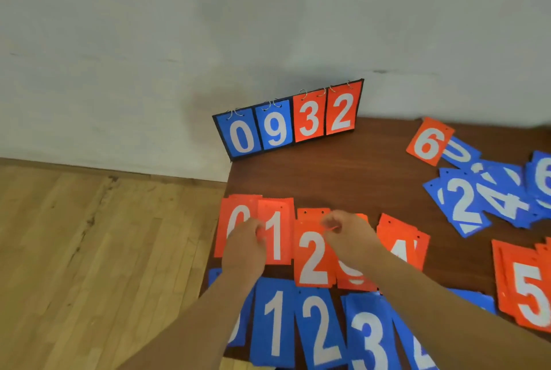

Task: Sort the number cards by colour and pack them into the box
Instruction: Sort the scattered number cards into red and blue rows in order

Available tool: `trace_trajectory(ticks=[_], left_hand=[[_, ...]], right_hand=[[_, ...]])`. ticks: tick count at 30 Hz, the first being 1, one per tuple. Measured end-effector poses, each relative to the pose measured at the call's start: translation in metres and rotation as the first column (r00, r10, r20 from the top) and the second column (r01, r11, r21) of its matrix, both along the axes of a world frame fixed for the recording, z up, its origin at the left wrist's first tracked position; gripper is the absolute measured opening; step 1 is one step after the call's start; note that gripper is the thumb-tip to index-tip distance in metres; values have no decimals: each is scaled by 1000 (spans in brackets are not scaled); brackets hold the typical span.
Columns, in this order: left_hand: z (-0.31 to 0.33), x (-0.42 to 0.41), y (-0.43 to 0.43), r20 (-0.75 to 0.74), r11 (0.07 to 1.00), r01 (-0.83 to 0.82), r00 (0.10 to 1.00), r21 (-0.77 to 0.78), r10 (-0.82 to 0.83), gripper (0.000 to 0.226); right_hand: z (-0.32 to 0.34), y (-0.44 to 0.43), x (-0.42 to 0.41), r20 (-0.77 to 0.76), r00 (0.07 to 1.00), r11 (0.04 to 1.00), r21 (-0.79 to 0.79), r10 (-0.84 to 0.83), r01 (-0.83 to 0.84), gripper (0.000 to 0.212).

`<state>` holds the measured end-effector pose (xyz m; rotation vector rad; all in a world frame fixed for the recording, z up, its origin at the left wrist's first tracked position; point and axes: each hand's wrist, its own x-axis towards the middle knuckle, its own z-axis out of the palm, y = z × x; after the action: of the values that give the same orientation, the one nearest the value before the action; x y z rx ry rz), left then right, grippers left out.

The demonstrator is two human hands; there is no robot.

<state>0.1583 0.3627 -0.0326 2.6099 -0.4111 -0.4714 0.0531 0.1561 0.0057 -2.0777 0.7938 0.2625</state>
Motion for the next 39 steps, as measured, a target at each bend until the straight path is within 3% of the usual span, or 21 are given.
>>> trace_trajectory(ticks=[3, 9, 16, 21, 31, 39], left_hand=[[7, -4, -4, 97, 987, 72, 992, 143, -87, 13], [41, -22, -37, 172, 978, 193, 964, 77, -203, 35], [82, -67, -122, 218, 925, 360, 899, 123, -379, 53], [109, -110, -175, 247, 945, 312, 912, 101, -328, 60], [109, -258, -290, 160, 971, 235, 958, 43, -239, 64], [108, -280, -334, 35, 990, 131, 991, 46, -133, 66]], right_hand=[[11, -17, -14, -28, 1000, 999, -34, 12, -13, 27], [49, -55, -45, 3, 998, 978, -195, 70, -68, 30], [82, -123, -125, 37, 998, 940, -336, -56, 65, 44], [93, -191, -207, 138, 973, 911, -349, -184, 222, 41], [100, -320, -354, 143, 964, 900, -350, -223, 260, 38], [88, -360, -353, 94, 966, 928, -269, -240, 257, 38]])
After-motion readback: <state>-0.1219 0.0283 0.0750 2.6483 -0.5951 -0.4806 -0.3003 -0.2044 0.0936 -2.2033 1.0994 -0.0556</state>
